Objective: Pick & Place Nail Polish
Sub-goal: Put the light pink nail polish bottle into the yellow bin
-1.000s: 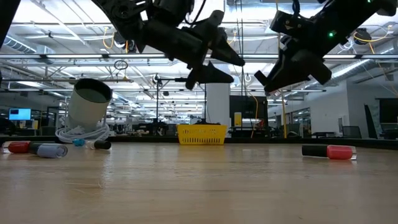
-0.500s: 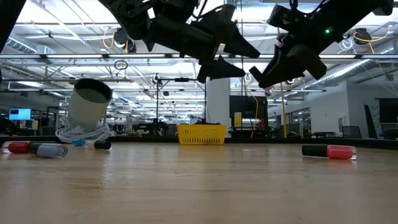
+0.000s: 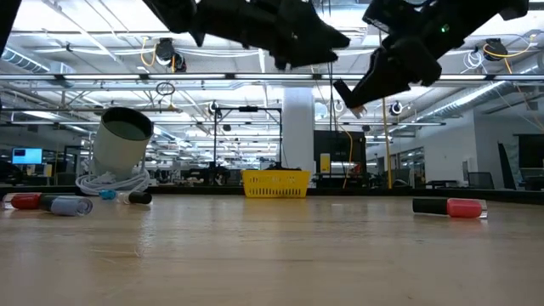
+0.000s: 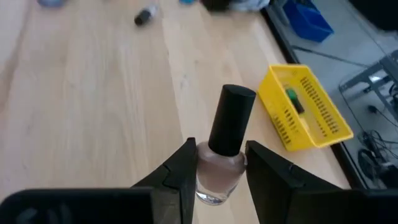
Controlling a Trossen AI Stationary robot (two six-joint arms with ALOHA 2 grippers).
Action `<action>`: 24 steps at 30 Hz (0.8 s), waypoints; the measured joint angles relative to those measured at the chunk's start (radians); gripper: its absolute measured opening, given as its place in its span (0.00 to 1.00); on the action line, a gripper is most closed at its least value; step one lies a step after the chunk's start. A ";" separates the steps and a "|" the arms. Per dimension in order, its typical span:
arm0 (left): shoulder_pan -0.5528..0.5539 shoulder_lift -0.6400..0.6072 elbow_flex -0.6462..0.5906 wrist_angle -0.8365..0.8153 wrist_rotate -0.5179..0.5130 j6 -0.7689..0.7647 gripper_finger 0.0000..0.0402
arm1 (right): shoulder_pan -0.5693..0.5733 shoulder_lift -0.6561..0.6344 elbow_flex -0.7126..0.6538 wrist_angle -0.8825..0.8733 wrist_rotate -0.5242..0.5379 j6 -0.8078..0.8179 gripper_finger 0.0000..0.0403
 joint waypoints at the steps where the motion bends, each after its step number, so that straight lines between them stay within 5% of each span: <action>1: -0.007 -0.014 0.000 -0.004 0.000 0.026 0.71 | 0.000 -0.007 0.000 0.011 -0.001 -0.004 0.26; 10: -0.061 -0.168 0.000 -0.147 -0.011 0.126 0.67 | 0.000 -0.082 -0.027 0.233 -0.179 -0.118 0.26; 16: -0.071 -0.153 0.000 -0.155 0.002 0.084 0.67 | -0.016 -0.090 -0.165 0.637 -0.344 -0.220 0.26; 24: -0.091 -0.091 0.000 -0.032 0.104 0.051 0.67 | -0.043 -0.090 -0.235 0.849 -0.428 -0.221 0.26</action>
